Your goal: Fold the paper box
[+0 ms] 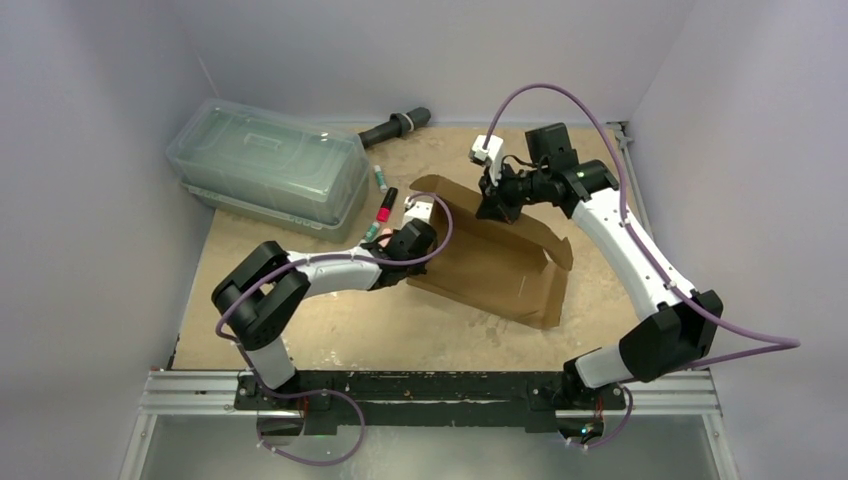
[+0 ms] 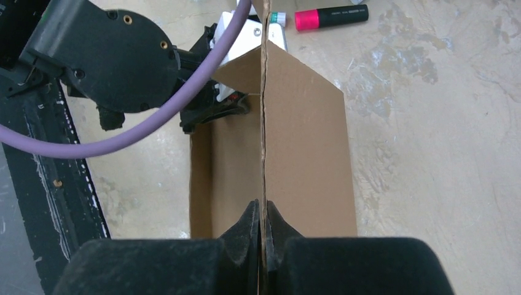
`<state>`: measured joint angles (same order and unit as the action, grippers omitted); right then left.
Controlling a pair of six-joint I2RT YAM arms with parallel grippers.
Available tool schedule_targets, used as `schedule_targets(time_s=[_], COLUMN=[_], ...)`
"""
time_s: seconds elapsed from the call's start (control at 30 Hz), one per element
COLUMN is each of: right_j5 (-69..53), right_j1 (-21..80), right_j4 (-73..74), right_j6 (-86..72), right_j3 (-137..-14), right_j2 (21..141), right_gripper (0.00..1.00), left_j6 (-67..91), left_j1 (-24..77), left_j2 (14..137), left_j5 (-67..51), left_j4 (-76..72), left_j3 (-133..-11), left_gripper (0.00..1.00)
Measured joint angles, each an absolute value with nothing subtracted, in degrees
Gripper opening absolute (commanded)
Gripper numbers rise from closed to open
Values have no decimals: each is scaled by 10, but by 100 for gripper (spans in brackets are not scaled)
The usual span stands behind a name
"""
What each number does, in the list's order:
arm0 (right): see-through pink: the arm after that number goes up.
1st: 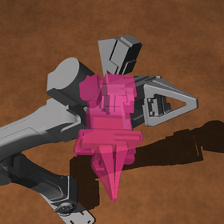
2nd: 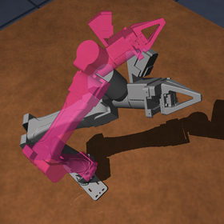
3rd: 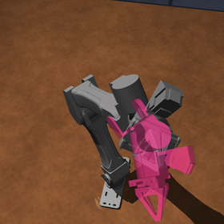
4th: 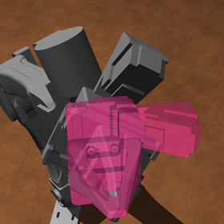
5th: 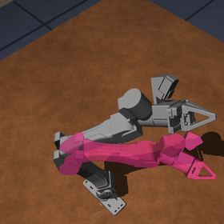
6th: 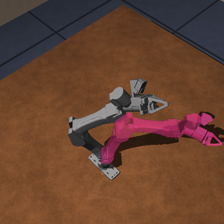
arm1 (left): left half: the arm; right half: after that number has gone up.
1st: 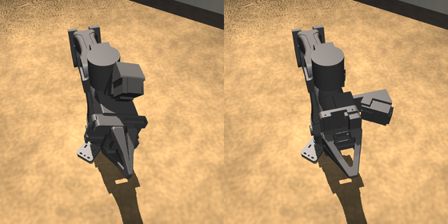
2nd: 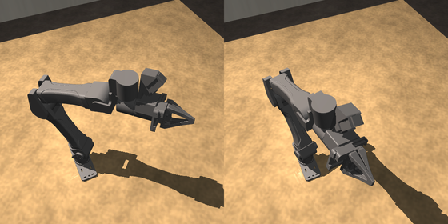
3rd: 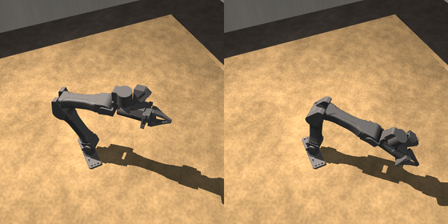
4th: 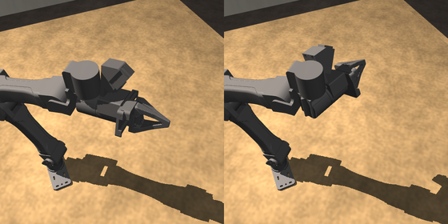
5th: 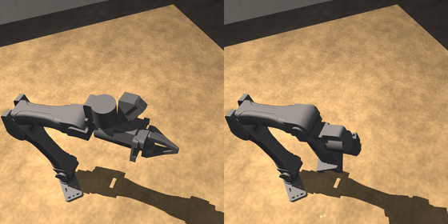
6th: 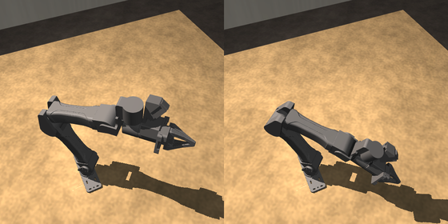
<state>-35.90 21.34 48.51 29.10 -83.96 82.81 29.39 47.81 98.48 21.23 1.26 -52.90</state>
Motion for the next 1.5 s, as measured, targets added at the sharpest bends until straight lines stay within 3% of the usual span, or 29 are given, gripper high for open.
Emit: schedule_targets(time_s=[0.17, 0.23, 0.33, 0.47, 0.67, 1.1, 1.2, 1.3, 1.33, 1.4, 1.5], right_j5=[-365, -370, -373, -376, -376, -370, -370, -370, -370, -369, -368], right_j1=[212, 211, 211, 212, 212, 203, 201, 201, 201, 201, 201], right_j4=[471, 470, 469, 458, 451, 435, 433, 431, 430, 428, 428], right_j6=[289, 288, 288, 287, 286, 285, 285, 285, 285, 285, 285], right_j3=[-839, -839, -839, -839, -839, -839, -839, -839, -839, -839, -839], right_j2=[825, 822, 820, 820, 820, 822, 822, 823, 823, 825, 825], right_gripper=[35, 40, 42, 43, 48, 55, 55, 55, 55, 56, 58], left_j6=[301, 309, 315, 319, 319, 321, 323, 323, 324, 324, 324], left_j1=[494, 498, 501, 502, 504, 487, 484, 481, 480, 480, 479], left_j2=[1002, 1006, 1006, 1007, 1009, 1009, 1009, 1010, 1011, 1018, 1036], left_j5=[245, 251, 254, 267, 268, 212, 199, 196, 197, 198, 204], left_j4=[44, 56, 69, 92, 105, 38, 22, 14, 10, 3, -6], left_j3=[-556, -564, -569, -577, -580, -580, -580, -580, -580, -582, -591], left_gripper=[0, 4, 26, 44, 51, 52, 51, 44, 37, 12, 0])
